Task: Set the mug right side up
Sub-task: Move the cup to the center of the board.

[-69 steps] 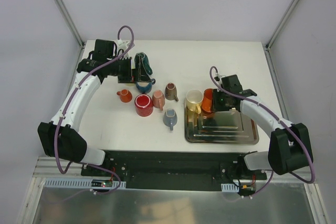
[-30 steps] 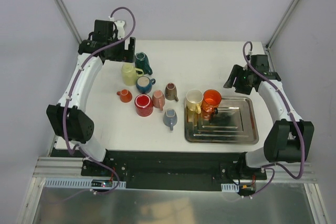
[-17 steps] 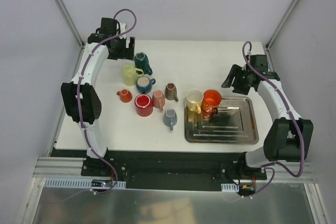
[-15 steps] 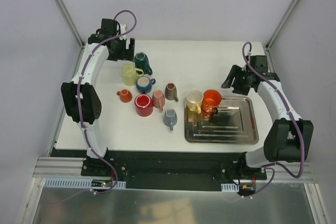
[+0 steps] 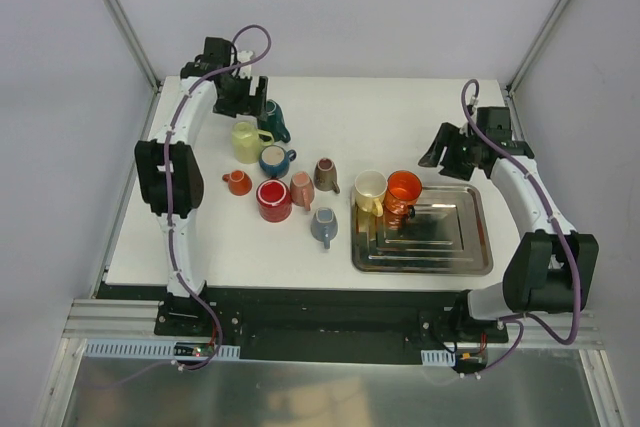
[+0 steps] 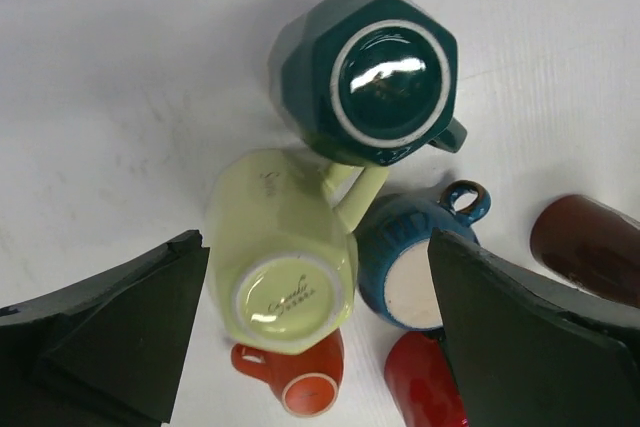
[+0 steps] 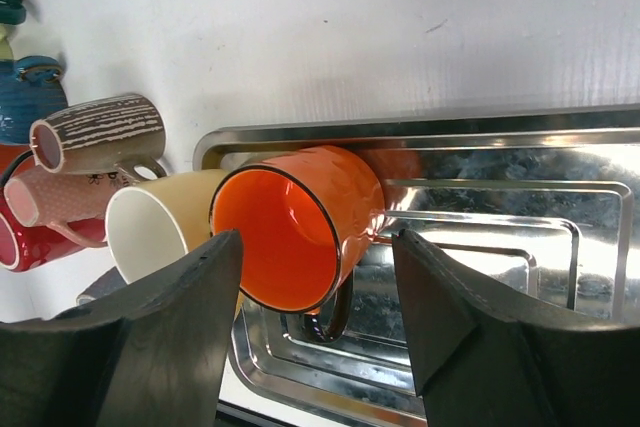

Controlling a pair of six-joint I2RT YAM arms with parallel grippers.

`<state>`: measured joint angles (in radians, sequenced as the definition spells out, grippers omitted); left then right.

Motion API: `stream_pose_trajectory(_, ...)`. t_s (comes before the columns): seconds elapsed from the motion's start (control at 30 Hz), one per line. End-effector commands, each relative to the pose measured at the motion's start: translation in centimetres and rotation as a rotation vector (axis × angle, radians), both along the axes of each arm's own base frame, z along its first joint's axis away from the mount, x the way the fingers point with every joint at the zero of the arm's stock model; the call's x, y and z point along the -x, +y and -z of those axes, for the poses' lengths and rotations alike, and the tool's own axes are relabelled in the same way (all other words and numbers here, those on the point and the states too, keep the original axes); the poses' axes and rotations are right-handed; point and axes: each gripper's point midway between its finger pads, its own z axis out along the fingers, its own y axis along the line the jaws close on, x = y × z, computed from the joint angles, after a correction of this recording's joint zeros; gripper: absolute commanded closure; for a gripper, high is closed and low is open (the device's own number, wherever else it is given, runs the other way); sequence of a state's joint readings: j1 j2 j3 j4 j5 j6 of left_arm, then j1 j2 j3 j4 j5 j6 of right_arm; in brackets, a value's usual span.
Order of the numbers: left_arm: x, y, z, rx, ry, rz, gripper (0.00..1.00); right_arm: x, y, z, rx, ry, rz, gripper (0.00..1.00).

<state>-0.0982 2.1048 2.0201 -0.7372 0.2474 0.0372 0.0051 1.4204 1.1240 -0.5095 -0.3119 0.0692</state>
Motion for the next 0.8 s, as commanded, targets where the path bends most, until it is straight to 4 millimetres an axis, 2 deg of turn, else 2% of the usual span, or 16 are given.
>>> stream_pose_trajectory(0.0, -1.7, -2.8, -1.2, 0.102, -0.057, 0.145, 0.04, -2.1, 1.5, -2.9, -0.037, -0.115, -0.074, 0.32)
stream_pose_trajectory(0.2, -3.8, -4.4, -0.8, 0.203, -0.057, 0.119, 0.06, -3.4, 3.9, -3.6, -0.013, -0.157, -0.165, 0.31)
stream_pose_trajectory(0.43, -3.5, -7.0, 0.3, 0.2, -0.043, 0.158, 0.08, -6.3, 4.8, -2.9, -0.015, -0.15, -0.168, 0.31)
stream_pose_trajectory(0.63, -3.3, -10.8, 0.6, 0.148, -0.067, 0.211, 0.08, -7.8, 5.4, -2.7, -0.016, -0.151, -0.172, 0.31)
stream_pose_trajectory(0.77, -3.2, -14.6, 0.1, 0.114, -0.116, 0.261, 0.06, -8.1, 6.2, -2.4, -0.021, -0.148, -0.19, 0.31)
